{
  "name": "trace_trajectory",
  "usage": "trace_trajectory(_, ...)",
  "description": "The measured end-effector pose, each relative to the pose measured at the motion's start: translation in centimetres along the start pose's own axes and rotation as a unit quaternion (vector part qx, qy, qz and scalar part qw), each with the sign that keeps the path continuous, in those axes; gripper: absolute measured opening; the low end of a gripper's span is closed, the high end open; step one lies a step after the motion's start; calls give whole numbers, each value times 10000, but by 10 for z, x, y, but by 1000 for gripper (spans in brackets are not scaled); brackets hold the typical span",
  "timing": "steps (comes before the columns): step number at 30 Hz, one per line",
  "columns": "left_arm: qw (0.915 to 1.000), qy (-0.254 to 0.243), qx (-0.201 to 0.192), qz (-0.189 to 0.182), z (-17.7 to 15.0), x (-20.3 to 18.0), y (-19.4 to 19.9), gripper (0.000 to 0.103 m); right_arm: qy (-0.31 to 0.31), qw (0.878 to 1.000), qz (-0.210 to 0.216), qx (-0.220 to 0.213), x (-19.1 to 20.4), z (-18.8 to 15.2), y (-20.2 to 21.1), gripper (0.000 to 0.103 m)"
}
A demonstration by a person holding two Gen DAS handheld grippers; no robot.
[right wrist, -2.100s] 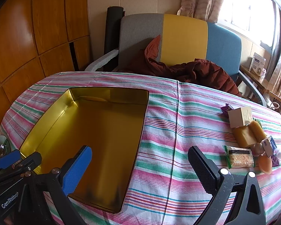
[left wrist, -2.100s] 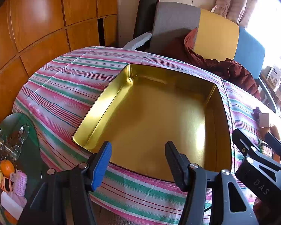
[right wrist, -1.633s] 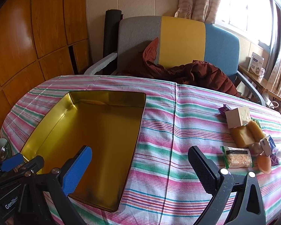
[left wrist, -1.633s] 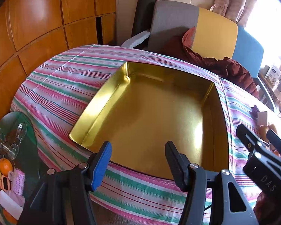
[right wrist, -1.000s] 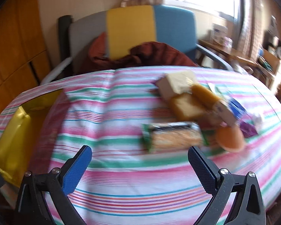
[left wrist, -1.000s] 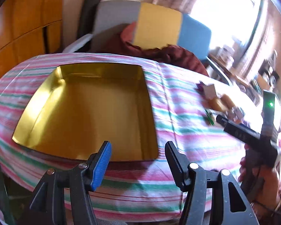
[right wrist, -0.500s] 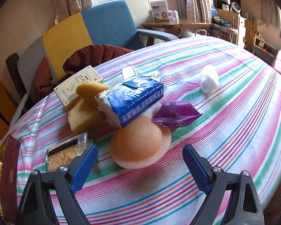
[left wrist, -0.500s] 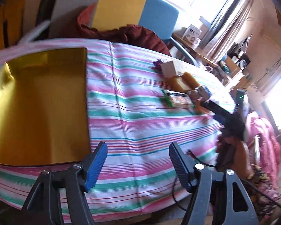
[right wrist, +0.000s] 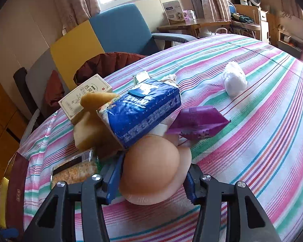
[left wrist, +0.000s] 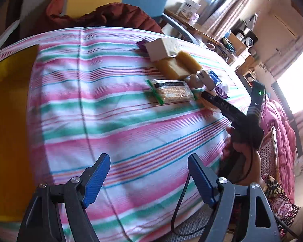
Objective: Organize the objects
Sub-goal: 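Grasp the peach silicone bottle with the right gripper while the left grasps the cracker packet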
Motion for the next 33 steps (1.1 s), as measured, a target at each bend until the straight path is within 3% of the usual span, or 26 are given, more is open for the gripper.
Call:
trace_trajectory(5,9994,-327,95,36,25,-9,-25,81,384,9991,60,-192,7,-25,18,53)
trace_trajectory(8,9975,-670,35,237,44,-19,-39,81,304,9987,286,-281,5,-31,24,52)
trace_trajectory(11,9958,-890,11,216,58,-25,-51,81,218,9978,483,-396,1,-38,28,52)
trace_trajectory(16,9839,-1693,28,573,85,-46,-79,81,141,9974,559,-440,-3,-35,23,52)
trace_trajectory(22,9788,-1966,55,578,111,-58,-94,81,101,9969,629,-460,-5,-34,20,53)
trace_trajectory(26,9811,-1889,250,340,112,-53,-108,81,95,9967,650,-470,-6,-34,19,54)
trace_trajectory(29,9779,-2035,365,319,100,-53,-118,81,96,9967,658,-472,-6,-33,19,54)
trace_trajectory(33,9705,-2370,58,433,80,-53,-115,82,96,9967,658,-470,-6,-33,18,54)
Point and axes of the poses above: each gripper's, at about its wrist camera, not at the fingertips, and y roughly against the way its jaws point, x to its left, z to its top, the point moved 1 cm from there along -y, roughly the way its jaws point, and after that the axes turned 1 degree about x, right-handed, at the moved point
